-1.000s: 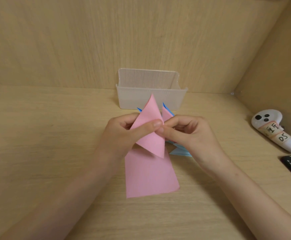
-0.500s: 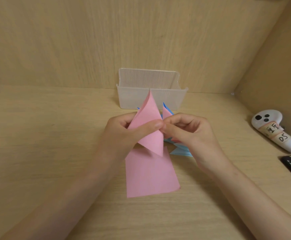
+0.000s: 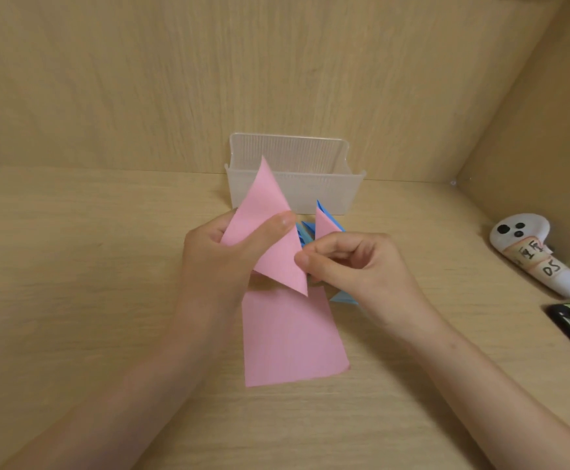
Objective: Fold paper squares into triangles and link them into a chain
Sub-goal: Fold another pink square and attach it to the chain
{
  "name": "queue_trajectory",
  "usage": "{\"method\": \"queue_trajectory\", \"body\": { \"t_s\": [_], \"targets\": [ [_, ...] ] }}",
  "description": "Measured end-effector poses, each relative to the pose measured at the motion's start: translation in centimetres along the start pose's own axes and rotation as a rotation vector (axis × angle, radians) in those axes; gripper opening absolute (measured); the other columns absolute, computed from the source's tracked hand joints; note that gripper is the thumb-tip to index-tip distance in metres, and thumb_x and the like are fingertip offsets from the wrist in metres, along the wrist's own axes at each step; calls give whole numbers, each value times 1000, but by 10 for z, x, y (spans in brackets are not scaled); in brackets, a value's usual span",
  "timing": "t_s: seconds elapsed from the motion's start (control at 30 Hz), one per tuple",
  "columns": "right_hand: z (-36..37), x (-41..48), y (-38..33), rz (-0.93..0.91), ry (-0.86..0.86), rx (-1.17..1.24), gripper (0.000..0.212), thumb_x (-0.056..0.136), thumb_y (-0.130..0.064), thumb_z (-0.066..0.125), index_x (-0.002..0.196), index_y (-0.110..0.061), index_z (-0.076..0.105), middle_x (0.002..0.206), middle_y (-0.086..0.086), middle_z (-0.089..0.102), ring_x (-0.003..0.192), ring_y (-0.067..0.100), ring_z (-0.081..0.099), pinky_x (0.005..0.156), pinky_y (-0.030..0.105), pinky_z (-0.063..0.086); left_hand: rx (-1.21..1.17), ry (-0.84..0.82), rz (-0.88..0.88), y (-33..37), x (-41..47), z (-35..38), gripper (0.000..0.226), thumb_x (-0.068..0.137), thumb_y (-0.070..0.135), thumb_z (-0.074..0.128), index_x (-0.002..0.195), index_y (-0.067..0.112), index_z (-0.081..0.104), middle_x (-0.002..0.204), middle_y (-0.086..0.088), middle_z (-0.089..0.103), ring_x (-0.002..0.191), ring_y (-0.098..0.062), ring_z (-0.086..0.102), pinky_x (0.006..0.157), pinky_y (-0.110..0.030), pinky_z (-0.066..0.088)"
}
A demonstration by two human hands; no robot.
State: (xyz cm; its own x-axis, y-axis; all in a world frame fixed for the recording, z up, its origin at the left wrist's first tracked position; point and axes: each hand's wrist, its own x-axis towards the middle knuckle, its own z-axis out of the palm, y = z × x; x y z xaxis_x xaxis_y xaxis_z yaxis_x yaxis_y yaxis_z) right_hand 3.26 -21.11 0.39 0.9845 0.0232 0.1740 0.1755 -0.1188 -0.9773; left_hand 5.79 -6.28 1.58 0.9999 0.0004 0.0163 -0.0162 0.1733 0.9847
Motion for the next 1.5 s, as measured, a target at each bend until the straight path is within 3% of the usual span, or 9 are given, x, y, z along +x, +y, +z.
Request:
{"method": "queue_trajectory", "body": {
  "t_s": [0.1, 0.2, 0.37, 0.57, 0.73, 0.83, 0.93, 1.2, 1.5],
  "targets": [
    [-2, 1, 0, -6, -12, -28, 10, 80, -8, 71, 73, -14, 74, 74, 1, 73, 71, 17, 63, 75, 40, 52, -9, 14, 8, 3, 0, 0, 10, 73, 21, 77, 68, 14, 71, 66, 2, 71, 59, -10, 64, 55, -24, 52],
    [-4, 0, -1, -23, -45, -101, 15, 81, -9, 71, 70, -18, 74, 72, -4, 73, 70, 12, 61, 71, 26, 49, -60, 78, 29, 8, 4, -4, 14, 76, 19, 75, 63, 17, 67, 59, 8, 67, 54, -7, 61, 48, -16, 48],
    [-6, 0, 0, -39, -69, -144, 13, 84, -10, 69, 75, -14, 75, 82, 1, 76, 84, 46, 64, 85, 54, 49, -74, 115, 46, 11, 10, -8, 16, 77, 20, 74, 64, 18, 64, 58, 9, 64, 53, -6, 57, 48, -14, 45],
    [-9, 1, -3, 9, -123, -154, 12, 84, -9, 68, 75, -12, 75, 81, 3, 75, 79, 14, 67, 83, 40, 52, -58, 106, 15, 7, 10, -8, 15, 77, 22, 74, 65, 18, 66, 60, 10, 65, 57, -8, 59, 55, -20, 49],
    [-13, 3, -1, -8, -131, -216, 7, 79, -22, 70, 76, -18, 75, 79, 1, 75, 71, 33, 58, 70, 60, 47, -86, 117, 6, 6, 11, -8, 11, 77, 22, 74, 70, 17, 68, 61, 9, 67, 57, -7, 60, 54, -20, 50],
    [-16, 4, -1, -11, -94, -250, 8, 80, -17, 72, 73, -16, 75, 77, 3, 74, 66, 40, 59, 66, 48, 49, -115, 135, 6, 8, 14, -10, 9, 78, 22, 73, 74, 16, 68, 62, 10, 68, 55, -4, 61, 48, -15, 47],
    [-18, 4, -4, -20, 20, -212, 15, 83, -9, 69, 70, -15, 74, 77, 5, 73, 64, 10, 57, 63, 28, 45, -81, 98, 3, 8, 12, -9, 10, 79, 20, 73, 71, 16, 67, 59, 10, 66, 52, -3, 60, 44, -15, 45],
    [-6, 1, -6, 2, 82, -7, 4, 78, -15, 70, 76, -13, 72, 75, 0, 70, 70, 9, 59, 63, 15, 47, 14, -138, -60, -6, -4, 4, 10, 78, 18, 73, 69, 23, 76, 71, 5, 74, 63, -7, 67, 59, -21, 53],
    [-6, 2, -3, 29, 83, 48, 3, 78, -3, 70, 77, -6, 71, 73, 9, 70, 67, 14, 62, 64, 18, 49, 6, -151, -93, -5, -4, 3, 2, 76, 19, 75, 77, 18, 76, 76, 0, 75, 66, -10, 69, 61, -24, 55]
  ]
}}
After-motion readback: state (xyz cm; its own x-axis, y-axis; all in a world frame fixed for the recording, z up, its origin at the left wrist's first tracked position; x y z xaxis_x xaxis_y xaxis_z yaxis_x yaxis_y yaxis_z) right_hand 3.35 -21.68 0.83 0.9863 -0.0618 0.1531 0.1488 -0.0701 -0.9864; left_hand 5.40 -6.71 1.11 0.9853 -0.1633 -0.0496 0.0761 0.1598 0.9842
